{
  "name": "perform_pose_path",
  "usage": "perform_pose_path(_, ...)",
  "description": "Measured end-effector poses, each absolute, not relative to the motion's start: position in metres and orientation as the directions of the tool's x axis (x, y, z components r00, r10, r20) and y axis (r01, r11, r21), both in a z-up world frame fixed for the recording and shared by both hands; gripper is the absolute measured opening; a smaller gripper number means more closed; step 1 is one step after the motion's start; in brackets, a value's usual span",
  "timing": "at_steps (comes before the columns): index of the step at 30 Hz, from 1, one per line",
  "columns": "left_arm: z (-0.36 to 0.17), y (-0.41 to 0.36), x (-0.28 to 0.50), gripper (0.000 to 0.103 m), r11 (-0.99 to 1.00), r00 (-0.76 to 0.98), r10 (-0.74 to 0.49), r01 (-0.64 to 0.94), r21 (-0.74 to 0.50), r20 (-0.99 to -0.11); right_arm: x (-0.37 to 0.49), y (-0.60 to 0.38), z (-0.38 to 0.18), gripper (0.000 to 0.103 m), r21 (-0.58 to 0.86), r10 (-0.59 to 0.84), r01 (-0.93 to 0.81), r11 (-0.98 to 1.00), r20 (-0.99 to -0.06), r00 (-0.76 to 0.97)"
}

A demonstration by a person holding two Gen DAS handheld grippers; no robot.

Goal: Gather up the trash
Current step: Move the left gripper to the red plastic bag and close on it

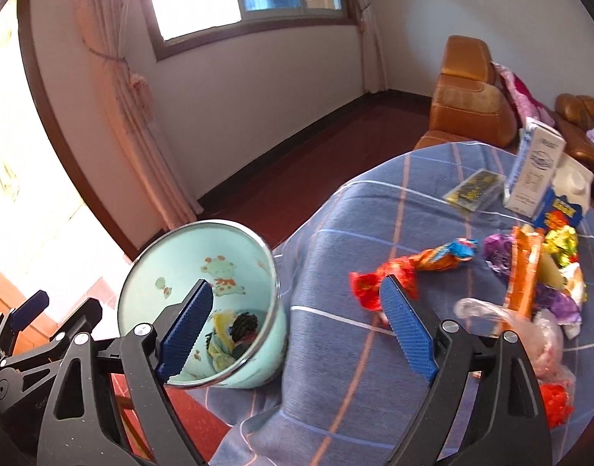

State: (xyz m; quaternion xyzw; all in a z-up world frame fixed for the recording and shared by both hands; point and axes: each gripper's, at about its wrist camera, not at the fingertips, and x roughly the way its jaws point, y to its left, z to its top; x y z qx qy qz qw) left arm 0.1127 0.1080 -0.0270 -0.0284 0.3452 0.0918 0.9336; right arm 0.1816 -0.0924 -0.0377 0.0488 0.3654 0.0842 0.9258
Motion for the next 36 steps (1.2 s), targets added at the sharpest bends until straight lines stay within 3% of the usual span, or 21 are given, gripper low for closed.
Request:
perform_pose_path(9, -0.023, 0.063, 0.105, 0.097, 0.994, 0.747, 0.095, -0.106, 0.024, -0.657, 0.144, -0.173, -0.028, 0.091, 0.17, 0.081, 0.034, 0.985, -0.625, 0.776)
perform_pose_path(23, -0.036, -0.032, 0.086, 0.097, 0.992, 0.736, -0.053, 0.116, 0.049, -0.675, 0.075, -0.285, -0.047, 0.089, 0.107, -0.111, 0.233, 0.967, -0.645, 0.756)
perform_pose_path(28, -0.045, -0.063, 0.082, 0.097, 0.979, 0.701, -0.149, 0.203, -0.005, -0.697, 0.054, -0.314, -0.06, 0.074, 0.076, -0.151, 0.272, 0.959, -0.675, 0.722)
perform_pose_path(36, -0.055, -0.127, 0.07, 0.095, 0.936, 0.661, -0.26, 0.352, -0.015, -0.704, 0.031, -0.341, -0.068, 0.064, 0.066, -0.189, 0.319, 0.946, -0.685, 0.703)
